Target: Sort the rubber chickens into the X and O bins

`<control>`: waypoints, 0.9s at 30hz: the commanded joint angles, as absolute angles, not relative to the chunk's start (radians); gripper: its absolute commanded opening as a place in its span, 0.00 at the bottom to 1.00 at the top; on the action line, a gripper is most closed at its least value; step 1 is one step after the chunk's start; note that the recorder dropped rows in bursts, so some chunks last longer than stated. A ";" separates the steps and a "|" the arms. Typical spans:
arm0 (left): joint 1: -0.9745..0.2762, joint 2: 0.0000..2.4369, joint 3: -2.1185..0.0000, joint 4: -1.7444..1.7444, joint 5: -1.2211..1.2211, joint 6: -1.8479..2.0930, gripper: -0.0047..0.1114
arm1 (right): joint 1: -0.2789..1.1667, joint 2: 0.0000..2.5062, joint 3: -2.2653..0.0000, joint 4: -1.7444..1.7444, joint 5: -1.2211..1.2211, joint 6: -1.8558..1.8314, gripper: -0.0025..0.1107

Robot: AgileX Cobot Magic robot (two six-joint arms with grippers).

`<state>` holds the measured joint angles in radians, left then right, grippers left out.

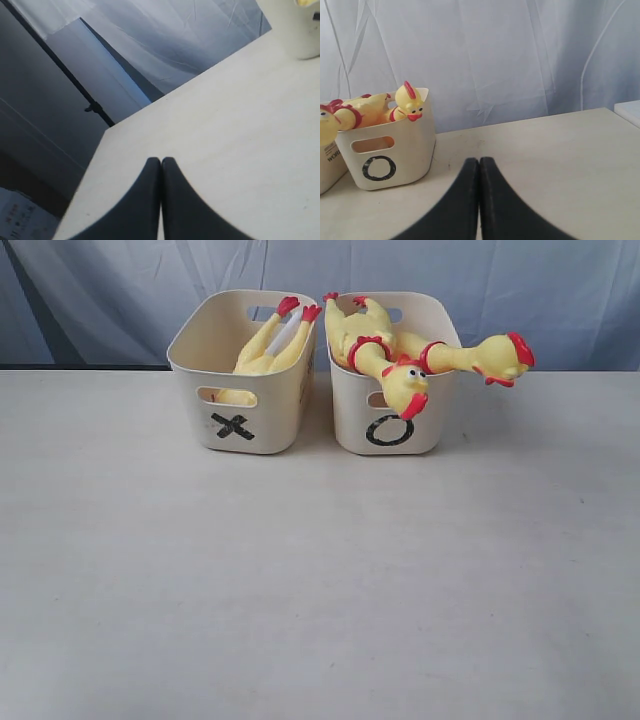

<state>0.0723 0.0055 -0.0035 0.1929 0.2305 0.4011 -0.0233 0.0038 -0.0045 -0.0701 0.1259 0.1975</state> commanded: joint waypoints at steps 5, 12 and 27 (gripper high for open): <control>0.077 0.000 0.000 0.121 0.216 0.288 0.04 | -0.029 0.000 0.000 -0.070 0.126 0.195 0.01; 0.077 0.000 0.000 0.106 0.208 0.086 0.04 | -0.029 0.000 0.000 -0.070 0.130 0.195 0.01; 0.077 0.000 0.000 0.033 0.169 -0.028 0.04 | -0.029 0.000 0.000 -0.070 0.155 0.195 0.01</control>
<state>0.0723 0.0055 -0.0035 0.0570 0.1273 -0.0062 -0.0233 0.0038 -0.0025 -0.0701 0.1534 0.1981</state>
